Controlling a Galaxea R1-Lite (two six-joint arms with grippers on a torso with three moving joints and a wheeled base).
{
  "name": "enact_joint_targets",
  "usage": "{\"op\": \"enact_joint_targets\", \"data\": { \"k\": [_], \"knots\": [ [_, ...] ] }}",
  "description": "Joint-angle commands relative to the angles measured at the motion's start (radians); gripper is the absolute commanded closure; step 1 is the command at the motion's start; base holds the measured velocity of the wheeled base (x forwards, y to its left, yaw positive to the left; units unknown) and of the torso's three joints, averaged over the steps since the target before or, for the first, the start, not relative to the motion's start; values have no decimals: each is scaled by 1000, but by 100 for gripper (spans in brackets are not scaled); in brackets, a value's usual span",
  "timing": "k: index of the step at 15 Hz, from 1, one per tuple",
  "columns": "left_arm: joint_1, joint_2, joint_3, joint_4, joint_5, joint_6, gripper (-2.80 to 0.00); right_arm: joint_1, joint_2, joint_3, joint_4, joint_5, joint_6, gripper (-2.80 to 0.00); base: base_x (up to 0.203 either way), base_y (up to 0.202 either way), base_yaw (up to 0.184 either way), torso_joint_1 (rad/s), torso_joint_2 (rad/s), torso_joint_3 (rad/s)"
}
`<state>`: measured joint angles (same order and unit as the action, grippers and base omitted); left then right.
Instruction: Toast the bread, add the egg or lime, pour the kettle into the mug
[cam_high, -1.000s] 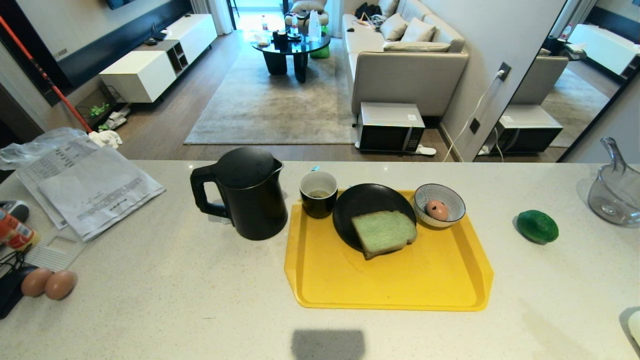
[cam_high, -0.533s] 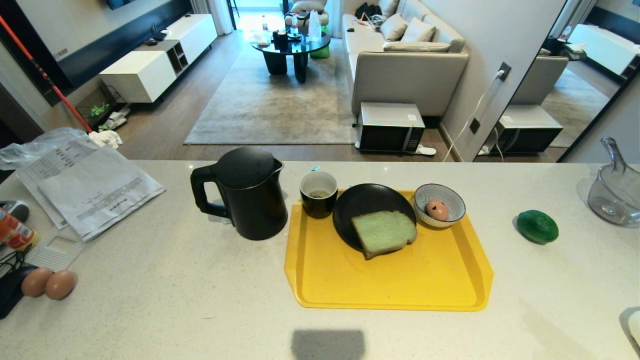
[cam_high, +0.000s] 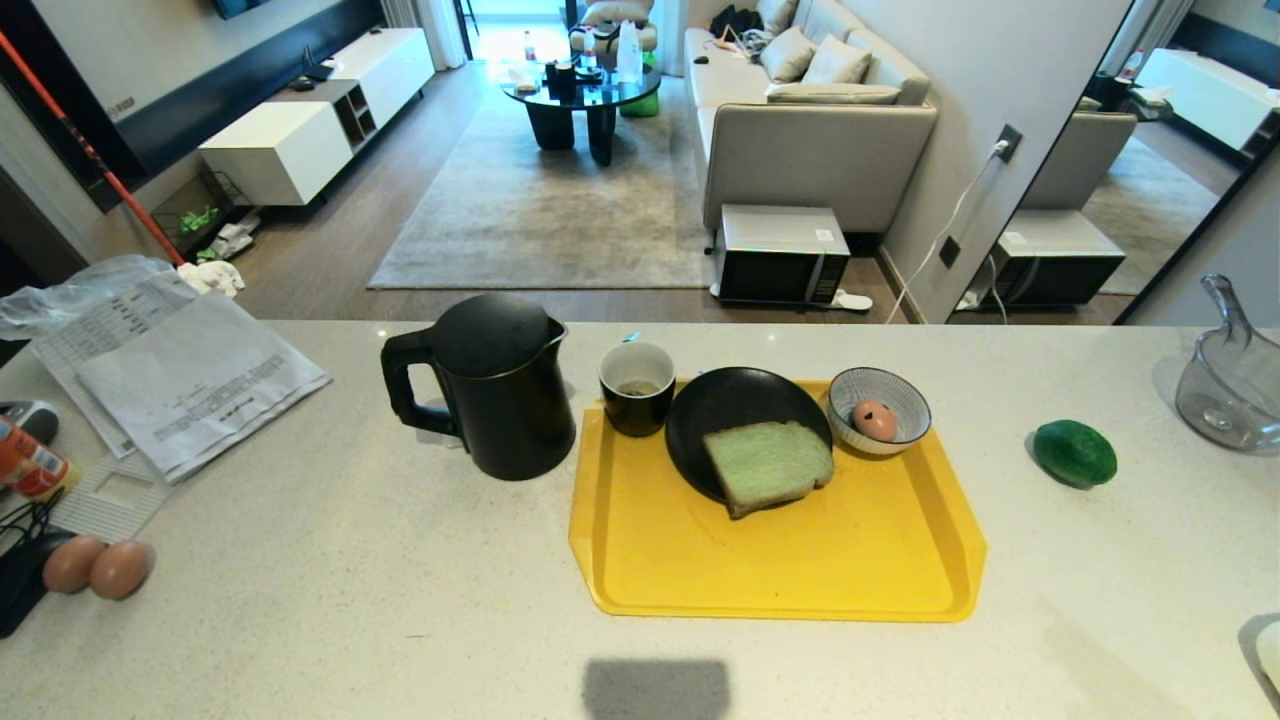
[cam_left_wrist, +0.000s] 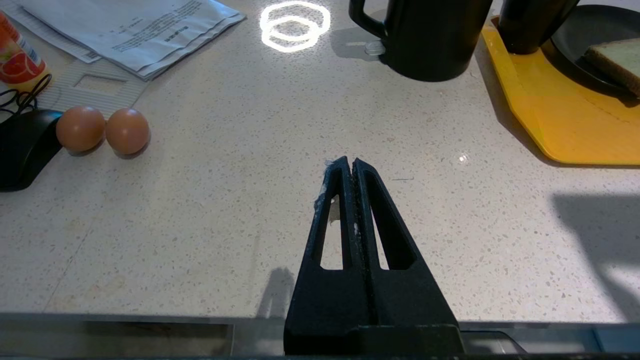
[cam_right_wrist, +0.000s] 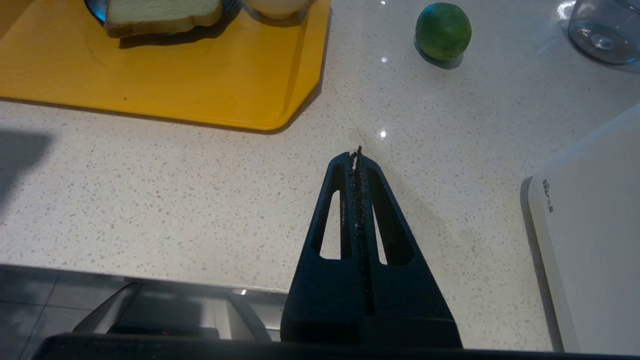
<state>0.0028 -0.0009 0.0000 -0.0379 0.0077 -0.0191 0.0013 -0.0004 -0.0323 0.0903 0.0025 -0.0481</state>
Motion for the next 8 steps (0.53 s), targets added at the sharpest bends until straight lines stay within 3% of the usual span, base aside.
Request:
{"op": "enact_joint_targets", "data": {
  "k": [1,5,8],
  "knots": [
    [0,-2,14,0,0,-1,0,0,0,-11,6,4,-1,0,0,0,0,0,0,0],
    [0,-2,14,0,0,-1,0,0,63,-123,115,33,-6,0,0,0,0,0,0,0],
    [0,-2,14,0,0,-1,0,-1,229,-161,140,113,-80,0,0,0,0,0,0,0]
  ]
}}
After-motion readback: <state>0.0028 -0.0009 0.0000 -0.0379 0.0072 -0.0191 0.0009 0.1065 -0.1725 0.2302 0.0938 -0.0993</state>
